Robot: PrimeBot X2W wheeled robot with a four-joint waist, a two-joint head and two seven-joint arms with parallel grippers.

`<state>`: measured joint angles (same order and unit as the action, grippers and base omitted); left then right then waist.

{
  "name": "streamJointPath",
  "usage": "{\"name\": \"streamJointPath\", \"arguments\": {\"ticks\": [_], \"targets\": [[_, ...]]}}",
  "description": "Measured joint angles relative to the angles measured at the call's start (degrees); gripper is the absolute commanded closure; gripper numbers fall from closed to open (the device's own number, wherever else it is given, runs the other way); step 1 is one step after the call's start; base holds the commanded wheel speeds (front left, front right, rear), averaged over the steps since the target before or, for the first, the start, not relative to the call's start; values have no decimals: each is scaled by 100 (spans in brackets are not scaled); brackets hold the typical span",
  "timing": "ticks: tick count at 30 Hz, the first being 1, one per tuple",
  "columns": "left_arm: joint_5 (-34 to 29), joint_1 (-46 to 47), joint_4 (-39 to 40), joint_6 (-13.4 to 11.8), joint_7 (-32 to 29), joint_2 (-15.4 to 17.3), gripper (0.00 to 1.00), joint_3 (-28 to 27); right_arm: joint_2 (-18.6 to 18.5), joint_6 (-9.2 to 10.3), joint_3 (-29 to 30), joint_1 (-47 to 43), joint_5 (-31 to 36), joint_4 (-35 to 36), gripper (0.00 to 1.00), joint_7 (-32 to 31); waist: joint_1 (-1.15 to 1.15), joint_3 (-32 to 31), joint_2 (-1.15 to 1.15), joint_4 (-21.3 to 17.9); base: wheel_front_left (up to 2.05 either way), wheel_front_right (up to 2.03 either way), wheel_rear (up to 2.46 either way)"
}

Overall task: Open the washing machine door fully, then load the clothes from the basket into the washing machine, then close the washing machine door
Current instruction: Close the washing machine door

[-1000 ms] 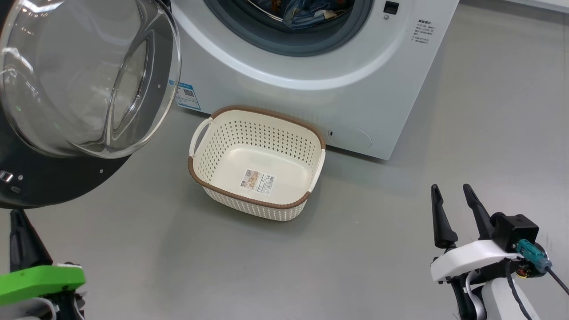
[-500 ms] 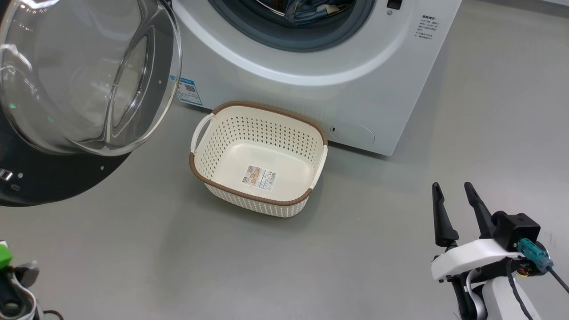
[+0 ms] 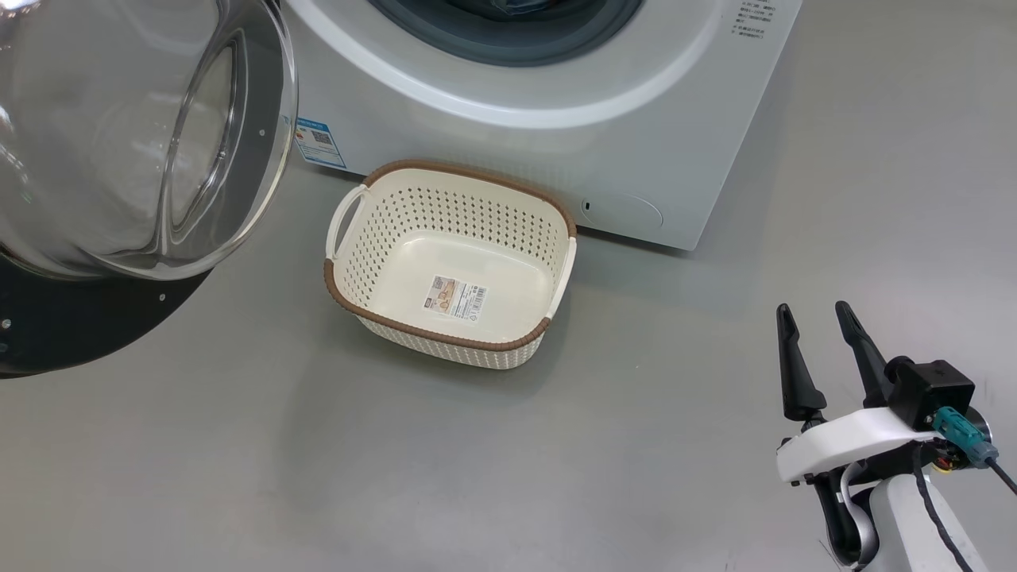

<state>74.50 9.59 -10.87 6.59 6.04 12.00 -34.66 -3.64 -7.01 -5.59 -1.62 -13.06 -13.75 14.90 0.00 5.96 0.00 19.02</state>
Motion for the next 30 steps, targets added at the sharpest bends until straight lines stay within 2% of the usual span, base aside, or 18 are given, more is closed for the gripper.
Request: {"name": "streamJointPath", "arguments": {"ticks": [6,15,18,22,30], "targets": [[743,393,-354,-96,-487,243,100,-301,-30,0,20,29,0,13,0,0,0,118,0,-72,0,0,0],[1157,509,-867,-421,-1056,719,100,-615,-186,0,46,122,1,41,0,0,0,254,0,-157,0,0,0],[1402,619,-1000,-535,-1307,712,100,-586,-221,0,67,122,9,42,0,0,0,301,0,-176,0,0,0],[1432,693,-1115,-582,-1411,733,100,-597,-265,0,48,125,9,42,0,0,0,341,0,-200,0,0,0],[1682,830,-1283,-561,-1719,824,100,-591,-361,0,42,142,9,46,0,0,0,416,0,-270,0,0,0]]}}
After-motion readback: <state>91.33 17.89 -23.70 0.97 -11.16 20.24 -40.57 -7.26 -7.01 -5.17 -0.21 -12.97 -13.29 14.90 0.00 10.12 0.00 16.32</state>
